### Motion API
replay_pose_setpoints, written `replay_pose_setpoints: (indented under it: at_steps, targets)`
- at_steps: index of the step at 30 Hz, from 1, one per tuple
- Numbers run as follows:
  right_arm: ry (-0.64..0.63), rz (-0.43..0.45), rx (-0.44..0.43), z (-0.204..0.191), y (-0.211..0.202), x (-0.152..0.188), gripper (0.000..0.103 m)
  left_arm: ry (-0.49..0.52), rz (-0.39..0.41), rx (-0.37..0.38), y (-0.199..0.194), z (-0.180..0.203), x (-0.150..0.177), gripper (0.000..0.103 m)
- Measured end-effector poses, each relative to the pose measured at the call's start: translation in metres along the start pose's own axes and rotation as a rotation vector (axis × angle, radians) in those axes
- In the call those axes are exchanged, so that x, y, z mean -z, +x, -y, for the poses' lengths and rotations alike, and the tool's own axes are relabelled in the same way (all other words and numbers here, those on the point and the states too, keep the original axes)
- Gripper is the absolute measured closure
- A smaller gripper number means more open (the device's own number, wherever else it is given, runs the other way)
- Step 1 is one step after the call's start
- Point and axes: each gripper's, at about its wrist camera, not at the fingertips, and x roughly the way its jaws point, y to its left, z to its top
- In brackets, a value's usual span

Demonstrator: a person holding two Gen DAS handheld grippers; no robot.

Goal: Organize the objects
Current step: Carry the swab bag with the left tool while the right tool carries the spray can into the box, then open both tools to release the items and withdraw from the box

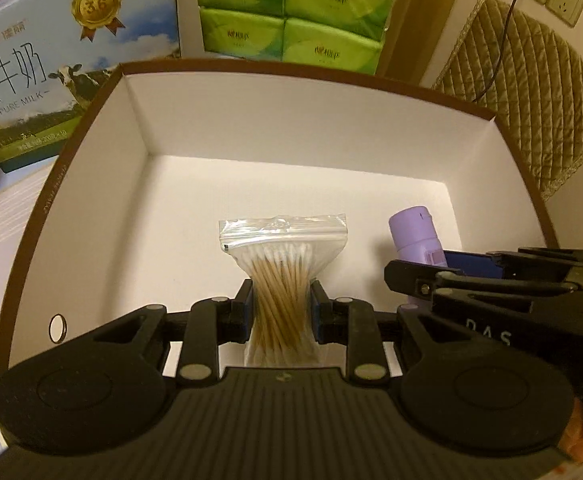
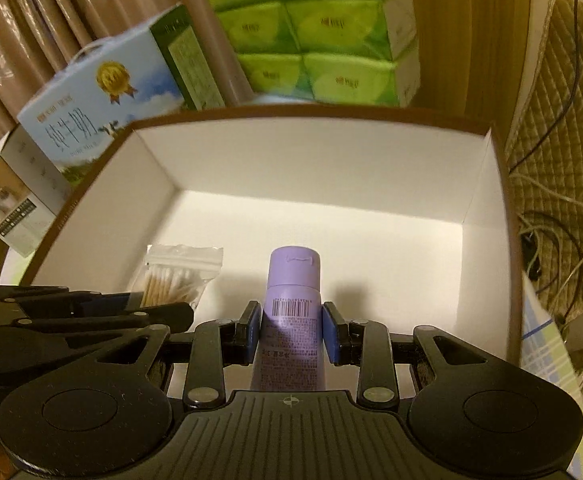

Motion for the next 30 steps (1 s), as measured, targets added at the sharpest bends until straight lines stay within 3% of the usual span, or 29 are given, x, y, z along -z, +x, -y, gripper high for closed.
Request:
replay_pose_setpoints:
  at_steps: [5, 7, 9, 12, 15, 17, 24, 26, 30]
  targets:
    - [0.009, -0.024, 0.008, 0.003, 0.008, 0.0, 0.074, 0.017, -0.031, -0.005, 0.01, -0.001, -0.001, 0.08]
    - [0.013, -0.03, 0.007, 0.004, 0.011, -0.002, 0.074, 0.03, -0.04, -0.003, 0.012, -0.001, -0.001, 0.075]
    - [0.017, -0.046, 0.004, 0.005, 0.014, -0.004, 0.073, 0.037, -0.041, -0.024, 0.013, -0.001, -0.002, 0.058]
    - [0.004, -0.032, 0.018, 0.004, 0.013, -0.008, 0.072, 0.039, -0.033, -0.053, 0.012, -0.005, -0.005, 0.041]
    - [0.002, -0.026, 0.02, 0.008, 0.009, -0.009, 0.057, 0.024, -0.02, -0.071, 0.008, -0.011, -0.006, 0.03]
    - [-0.002, -0.016, 0.006, 0.011, 0.004, -0.008, 0.041, 0.005, -0.011, -0.072, 0.003, -0.017, -0.005, 0.024]
    - [-0.081, 0.009, -0.061, 0.002, -0.02, -0.001, 0.023, -0.013, 0.028, -0.06, -0.018, -0.02, 0.002, 0.022]
    - [-0.106, 0.024, -0.061, -0.002, -0.028, 0.002, 0.013, -0.019, 0.045, -0.058, -0.027, -0.021, 0.004, 0.022]
    - [-0.129, 0.049, -0.076, -0.006, -0.043, 0.007, 0.01, -0.039, 0.082, -0.064, -0.044, -0.021, 0.009, 0.021]
